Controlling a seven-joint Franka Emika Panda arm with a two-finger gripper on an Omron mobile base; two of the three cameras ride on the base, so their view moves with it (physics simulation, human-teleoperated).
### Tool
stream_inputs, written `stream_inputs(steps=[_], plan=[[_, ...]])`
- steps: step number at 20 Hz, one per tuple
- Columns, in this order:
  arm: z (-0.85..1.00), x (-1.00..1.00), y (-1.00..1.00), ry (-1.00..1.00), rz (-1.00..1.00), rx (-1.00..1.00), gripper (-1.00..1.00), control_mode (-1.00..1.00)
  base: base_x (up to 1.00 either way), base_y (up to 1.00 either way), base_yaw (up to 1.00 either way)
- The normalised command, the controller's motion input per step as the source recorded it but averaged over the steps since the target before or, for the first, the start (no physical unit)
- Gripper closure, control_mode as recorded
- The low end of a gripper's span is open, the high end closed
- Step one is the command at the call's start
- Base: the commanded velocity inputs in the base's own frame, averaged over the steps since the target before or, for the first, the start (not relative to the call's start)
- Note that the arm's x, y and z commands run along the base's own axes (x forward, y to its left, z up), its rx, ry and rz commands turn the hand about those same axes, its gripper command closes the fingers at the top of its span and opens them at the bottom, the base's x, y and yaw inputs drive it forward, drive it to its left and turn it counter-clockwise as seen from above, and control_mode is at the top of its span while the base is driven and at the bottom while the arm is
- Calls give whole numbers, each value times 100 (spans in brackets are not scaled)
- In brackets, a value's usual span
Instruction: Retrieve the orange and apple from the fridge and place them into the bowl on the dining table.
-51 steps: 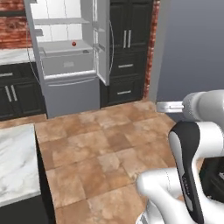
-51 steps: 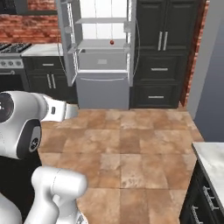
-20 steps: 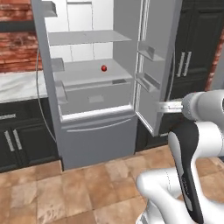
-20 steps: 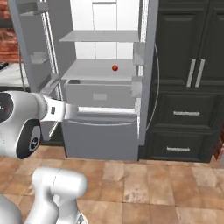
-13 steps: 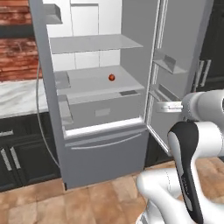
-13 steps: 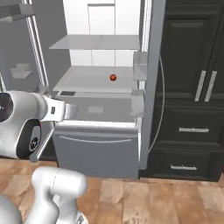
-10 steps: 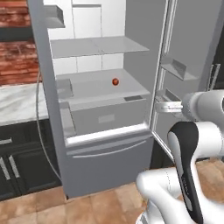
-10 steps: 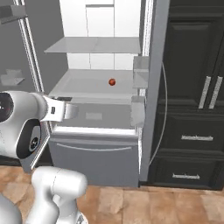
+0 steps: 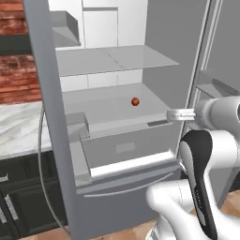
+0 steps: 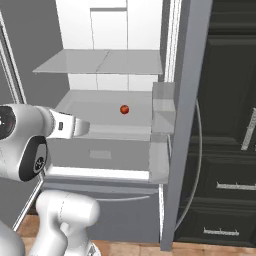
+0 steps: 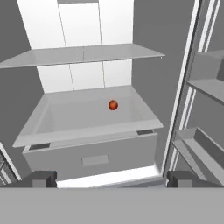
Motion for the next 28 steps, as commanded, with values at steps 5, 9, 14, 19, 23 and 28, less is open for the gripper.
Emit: stream_inputs(steps=[5,9,14,19,23,28], plan=[[0,0,0,0,0,0,-100,100,61,0,0],[0,0,0,0,0,0,-100,100,41,0,2],[0,0,0,0,0,0,-100,100,31,0,4],[-5,11,0,1,1,0,-100,-100,16,0,3],[-19,24,-7,4,0,0,-100,-100,0,0,0],[-26,30,-11,8,0,0,-100,-100,0,0,0]])
